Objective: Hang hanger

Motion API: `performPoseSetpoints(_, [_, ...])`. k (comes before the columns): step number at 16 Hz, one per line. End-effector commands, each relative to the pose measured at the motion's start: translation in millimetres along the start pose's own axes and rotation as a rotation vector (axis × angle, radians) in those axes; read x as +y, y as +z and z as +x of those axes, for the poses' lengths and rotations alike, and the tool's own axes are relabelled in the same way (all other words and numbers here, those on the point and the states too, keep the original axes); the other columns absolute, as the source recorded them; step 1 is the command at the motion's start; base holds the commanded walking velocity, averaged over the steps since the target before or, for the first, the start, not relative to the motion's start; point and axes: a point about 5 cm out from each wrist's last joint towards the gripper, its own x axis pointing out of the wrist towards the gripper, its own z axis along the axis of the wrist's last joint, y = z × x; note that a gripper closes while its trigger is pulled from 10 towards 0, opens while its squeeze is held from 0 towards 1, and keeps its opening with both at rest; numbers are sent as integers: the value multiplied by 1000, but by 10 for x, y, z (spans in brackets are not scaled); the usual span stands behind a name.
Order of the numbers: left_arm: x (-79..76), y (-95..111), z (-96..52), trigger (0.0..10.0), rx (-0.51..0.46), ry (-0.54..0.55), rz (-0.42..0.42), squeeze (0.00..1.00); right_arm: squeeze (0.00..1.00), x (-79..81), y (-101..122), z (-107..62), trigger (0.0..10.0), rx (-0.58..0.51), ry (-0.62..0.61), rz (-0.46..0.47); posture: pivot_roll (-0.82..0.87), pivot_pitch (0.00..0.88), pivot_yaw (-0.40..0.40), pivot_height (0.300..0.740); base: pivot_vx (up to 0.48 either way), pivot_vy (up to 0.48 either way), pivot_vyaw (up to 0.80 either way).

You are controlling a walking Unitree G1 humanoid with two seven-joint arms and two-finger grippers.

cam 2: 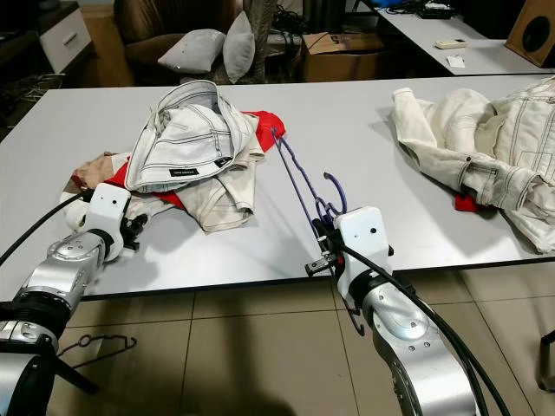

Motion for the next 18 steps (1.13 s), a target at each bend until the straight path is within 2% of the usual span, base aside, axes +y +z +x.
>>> performPoseSetpoints(1, [-6,-4,8,0,10,-13,-10,0,0,-6,27,16,10000,-13,-4,-13,1,0,51,740,0,0,0])
performPoseSetpoints(5, [24,26,4,0,-1,-15,-20,0,0,-11,31,21,10000,-15,-7,-16,1,0,53,740,0,0,0])
performPoseSetpoints(6, [35,79,6,0,-19,-21,-24,0,0,-15,32,24,10000,-15,-10,-16,1,0,53,740,0,0,0])
performPoseSetpoints(8, [30,315,2,0,-101,-69,-51,0,0,-22,27,23,10000,-16,-24,-12,4,0,61,740,0,0,0])
performPoseSetpoints(9, [45,693,-28,0,-225,-108,-78,0,0,-26,12,23,10000,-14,-39,-6,15,0,63,740,0,0,0])
performPoseSetpoints(10, [80,998,-62,0,-318,-118,-91,0,0,-29,9,29,10000,-15,-46,-2,15,0,63,740,0,0,0])
performPoseSetpoints(11, [106,1213,-96,0,-384,-124,-95,0,0,-33,12,38,10000,-16,-49,-1,25,0,58,740,0,0,0])
performPoseSetpoints(12, [151,1588,-180,0,-503,-138,-109,0,0,-43,21,59,10000,-21,-53,0,32,0,51,740,0,0,0])
performPoseSetpoints(13, [256,2367,-490,0,-782,-178,-145,0,0,-68,43,86,10000,-31,-62,-3,34,0,46,740,0,0,0])
performPoseSetpoints(14, [333,2879,-833,0,-1009,-207,-165,0,0,-97,61,93,10000,-39,-75,-3,36,0,43,740,0,0,0])
performPoseSetpoints(15, [418,3216,-1153,0,-1195,-224,-211,0,0,-123,74,93,10000,-47,-92,0,36,0,44,740,0,0,0])
performPoseSetpoints(17, [501,3427,-1433,0,-1344,-268,-280,0,0,-159,86,88,10000,-57,-122,10,38,0,44,740,0,0,0])
performPoseSetpoints(18, [501,3427,-1433,0,-1344,-268,-280,0,0,-159,86,88,10000,-57,-122,10,38,0,44,740,0,0,0])
